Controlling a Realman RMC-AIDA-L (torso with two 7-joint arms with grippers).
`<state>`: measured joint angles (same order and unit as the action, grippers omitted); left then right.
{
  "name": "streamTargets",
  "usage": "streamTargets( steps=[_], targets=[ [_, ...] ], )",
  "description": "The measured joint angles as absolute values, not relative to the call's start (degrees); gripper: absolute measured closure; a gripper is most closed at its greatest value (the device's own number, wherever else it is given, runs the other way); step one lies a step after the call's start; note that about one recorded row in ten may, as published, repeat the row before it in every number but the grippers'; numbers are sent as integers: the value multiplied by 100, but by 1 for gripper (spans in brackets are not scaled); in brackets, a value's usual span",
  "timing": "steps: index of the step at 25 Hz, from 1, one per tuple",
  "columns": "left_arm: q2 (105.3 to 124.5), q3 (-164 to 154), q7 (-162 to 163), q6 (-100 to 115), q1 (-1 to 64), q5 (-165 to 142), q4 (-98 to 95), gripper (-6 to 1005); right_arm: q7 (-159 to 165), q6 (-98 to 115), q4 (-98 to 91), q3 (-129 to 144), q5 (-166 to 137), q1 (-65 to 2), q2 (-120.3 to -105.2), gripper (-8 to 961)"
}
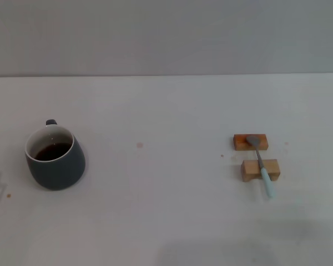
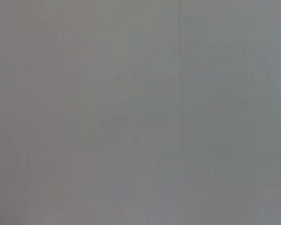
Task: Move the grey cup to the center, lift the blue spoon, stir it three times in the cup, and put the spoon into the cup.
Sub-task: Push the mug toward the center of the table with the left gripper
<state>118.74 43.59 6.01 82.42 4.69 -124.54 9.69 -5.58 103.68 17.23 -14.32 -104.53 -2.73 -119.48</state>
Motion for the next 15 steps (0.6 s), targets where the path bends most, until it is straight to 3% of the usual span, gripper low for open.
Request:
streamTargets(
  steps=[15],
  targets=[
    [11871, 4245, 575, 8083, 538, -12403, 954, 220, -554, 10397, 1736, -1432, -10455, -267, -11944, 280]
  ],
)
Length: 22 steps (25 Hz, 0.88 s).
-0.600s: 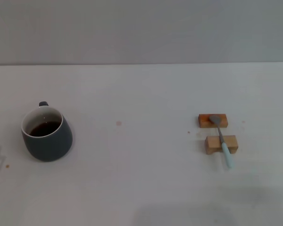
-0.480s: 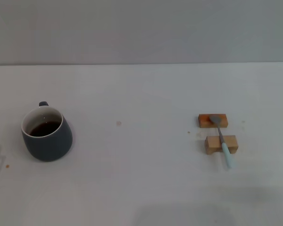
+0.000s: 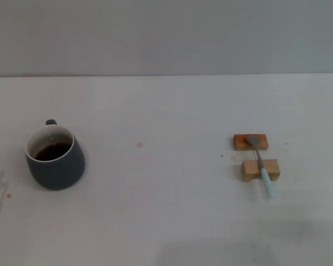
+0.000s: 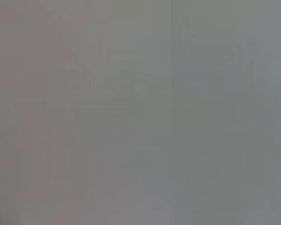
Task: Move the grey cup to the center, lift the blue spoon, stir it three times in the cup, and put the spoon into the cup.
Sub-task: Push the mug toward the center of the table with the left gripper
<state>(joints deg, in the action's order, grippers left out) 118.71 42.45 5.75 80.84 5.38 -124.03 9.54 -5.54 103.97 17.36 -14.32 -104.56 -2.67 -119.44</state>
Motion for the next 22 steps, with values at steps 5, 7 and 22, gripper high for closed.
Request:
streamTargets(
  steps=[5, 7, 22],
  targets=[
    [11863, 4279, 559, 7974, 577, -12397, 964, 336, -553, 10406, 1745, -1432, -10456, -279, -11944, 277],
    [11859, 4250, 557, 7963, 605, -12418, 965, 408, -554, 10409, 1745, -1433, -10455, -280, -11944, 276],
    [11838, 4060, 372, 7348, 1052, -12454, 880, 813, -553, 10548, 1766, -1433, -10462, -266, -11944, 267]
  ],
)
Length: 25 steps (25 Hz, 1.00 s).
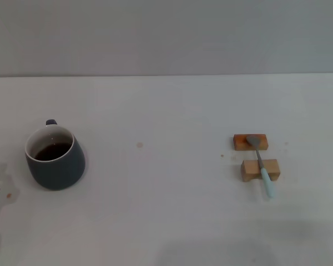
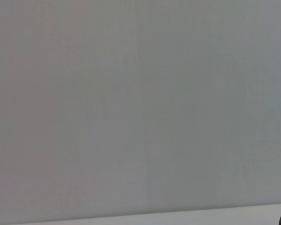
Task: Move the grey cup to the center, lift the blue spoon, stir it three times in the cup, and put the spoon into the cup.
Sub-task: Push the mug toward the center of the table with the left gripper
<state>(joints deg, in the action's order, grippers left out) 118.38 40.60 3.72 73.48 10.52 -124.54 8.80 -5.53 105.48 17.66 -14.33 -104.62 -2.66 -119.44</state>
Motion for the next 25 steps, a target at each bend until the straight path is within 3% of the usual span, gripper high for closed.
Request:
streamTargets(
  steps=[2, 7, 25],
  targets=[
    [11837, 4051, 364, 7323, 1101, -12456, 872, 900, -554, 10558, 1767, -1433, -10463, -265, -11944, 266],
    [11832, 3927, 362, 7267, 1178, -12471, 867, 1001, -554, 10576, 1770, -1433, -10467, -263, -11951, 263],
    [11849, 3315, 351, 6855, 1540, -12532, 884, 1001, -553, 10690, 1775, -1414, -10468, -246, -11953, 253]
  ],
)
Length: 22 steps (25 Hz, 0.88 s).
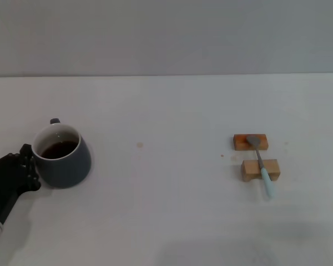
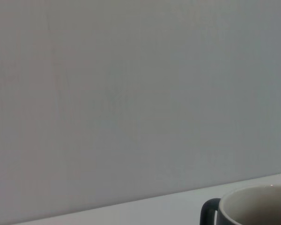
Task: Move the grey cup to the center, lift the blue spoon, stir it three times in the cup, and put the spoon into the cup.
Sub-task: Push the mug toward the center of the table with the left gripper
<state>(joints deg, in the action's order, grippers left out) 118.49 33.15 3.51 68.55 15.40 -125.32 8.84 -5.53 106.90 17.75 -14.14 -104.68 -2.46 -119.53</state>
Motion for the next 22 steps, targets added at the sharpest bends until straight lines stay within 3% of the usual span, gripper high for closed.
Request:
streamTargets(
  steps=[22],
  targets=[
    [11849, 2778, 353, 6818, 1707, -12486, 1011, 1000, -553, 10684, 1775, -1361, -10468, -268, -11953, 241]
  ],
)
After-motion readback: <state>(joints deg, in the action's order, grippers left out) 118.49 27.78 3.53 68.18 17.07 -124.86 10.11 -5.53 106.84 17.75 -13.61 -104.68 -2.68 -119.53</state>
